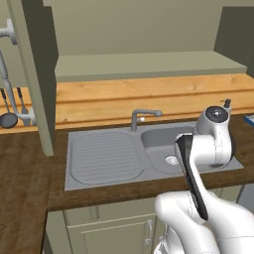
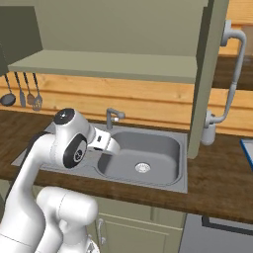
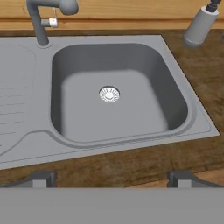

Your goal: Pick the kettle from the counter and place it on the tray. Then pick the mug from the cabinet and place it on the tray. Then close the cabinet doors.

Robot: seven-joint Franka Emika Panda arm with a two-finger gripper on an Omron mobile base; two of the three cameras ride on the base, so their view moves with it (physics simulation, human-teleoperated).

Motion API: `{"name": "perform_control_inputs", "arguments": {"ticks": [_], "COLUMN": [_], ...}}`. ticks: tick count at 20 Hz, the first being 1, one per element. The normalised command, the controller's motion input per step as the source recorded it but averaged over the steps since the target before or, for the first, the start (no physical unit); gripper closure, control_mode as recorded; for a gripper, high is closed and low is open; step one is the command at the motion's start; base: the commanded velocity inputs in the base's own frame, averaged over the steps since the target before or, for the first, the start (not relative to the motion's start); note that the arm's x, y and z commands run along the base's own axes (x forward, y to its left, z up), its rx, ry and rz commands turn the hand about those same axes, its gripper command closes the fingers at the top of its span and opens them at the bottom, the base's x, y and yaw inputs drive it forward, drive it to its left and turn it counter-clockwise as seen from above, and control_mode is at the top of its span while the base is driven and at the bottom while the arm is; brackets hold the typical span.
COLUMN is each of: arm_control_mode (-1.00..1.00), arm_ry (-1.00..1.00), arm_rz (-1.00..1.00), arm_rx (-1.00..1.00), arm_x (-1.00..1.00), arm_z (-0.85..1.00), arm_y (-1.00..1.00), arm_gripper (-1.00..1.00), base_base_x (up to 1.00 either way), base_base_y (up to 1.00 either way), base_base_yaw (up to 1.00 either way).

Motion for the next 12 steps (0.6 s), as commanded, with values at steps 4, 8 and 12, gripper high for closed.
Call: {"name": "perform_control_inputs", "arguments": {"ticks": [4,8,12], "arm_control_mode": [1.0,1.0,1.0], "arm_ry": [0.0,0.0,0.0], "arm_rz": [0.0,0.0,0.0], "arm_rx": [0.0,0.0,0.0], "arm_x": [0.0,0.0,0.0], "arm_z": [0.0,0.0,0.0], "arm_y": [0.0,0.0,0.0], "arm_gripper": [-1.0,-1.0,-1.0], "base_base_x": [0.0,0.0,-0.01], "base_base_y": [0.0,0.0,0.0], "base_base_yaw": [0.0,0.0,0.0]}}
